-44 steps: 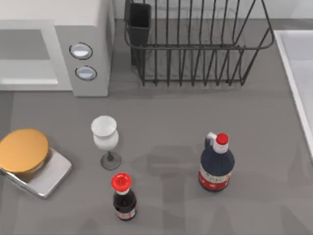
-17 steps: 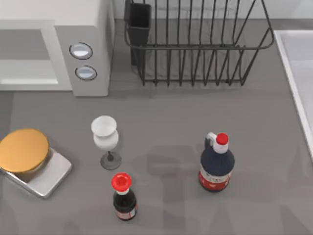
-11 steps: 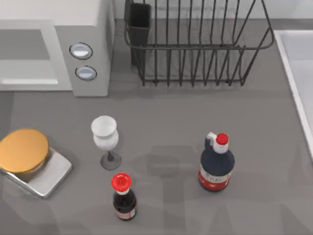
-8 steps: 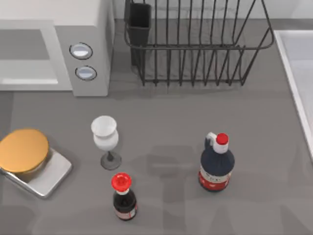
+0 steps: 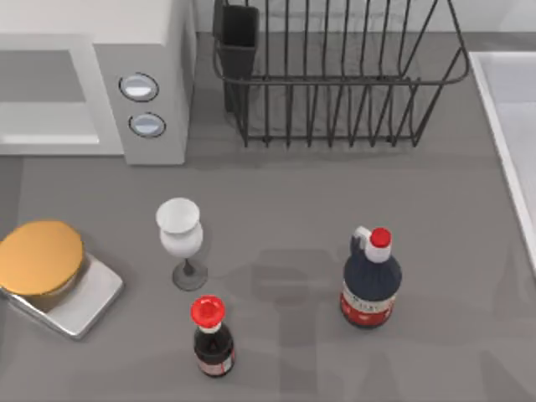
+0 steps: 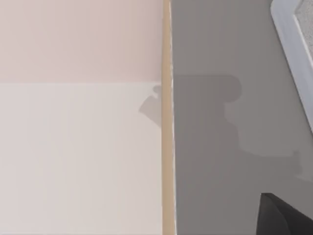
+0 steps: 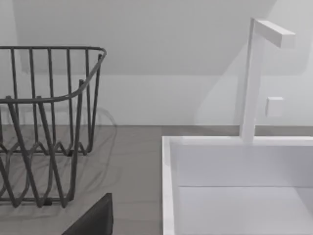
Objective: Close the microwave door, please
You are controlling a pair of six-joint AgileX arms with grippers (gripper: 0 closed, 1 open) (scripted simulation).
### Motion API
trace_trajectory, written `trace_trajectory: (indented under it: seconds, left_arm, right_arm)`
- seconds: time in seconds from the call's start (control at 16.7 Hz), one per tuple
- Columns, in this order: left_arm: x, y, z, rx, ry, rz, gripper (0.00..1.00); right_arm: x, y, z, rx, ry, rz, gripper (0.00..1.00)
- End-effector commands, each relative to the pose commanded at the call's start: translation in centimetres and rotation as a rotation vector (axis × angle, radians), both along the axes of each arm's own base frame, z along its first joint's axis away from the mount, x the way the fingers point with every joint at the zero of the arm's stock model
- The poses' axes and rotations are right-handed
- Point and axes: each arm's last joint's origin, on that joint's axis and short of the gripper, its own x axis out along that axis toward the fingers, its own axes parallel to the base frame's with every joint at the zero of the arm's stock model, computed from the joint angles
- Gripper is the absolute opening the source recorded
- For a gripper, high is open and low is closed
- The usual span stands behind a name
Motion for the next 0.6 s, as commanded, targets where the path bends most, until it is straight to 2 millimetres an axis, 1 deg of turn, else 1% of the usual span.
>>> trace_trajectory:
  seconds: [0.24, 0.3, 0.42, 0.6]
  left_arm:
    - [0.1, -0.1, -0.1, 0.001, 0.002, -0.003, 0.0]
    - [0.1, -0.1, -0.5, -0.002, 0.003, -0.003, 0.0]
    - [0.2, 0.1, -2.2, -0.005, 0.005, -0.003, 0.0]
    - [0.3, 0.4, -5.5, 0.009, -0.004, -0.001, 0.0]
  right_arm:
    - [0.0, 0.0, 0.0, 0.0, 0.0, 0.0, 1.0]
    - [0.0, 0.0, 0.0, 0.0, 0.0, 0.0, 1.0]
    - [0.0, 0.0, 0.0, 0.0, 0.0, 0.0, 1.0]
    - [0.0, 0.0, 0.0, 0.0, 0.0, 0.0, 1.0]
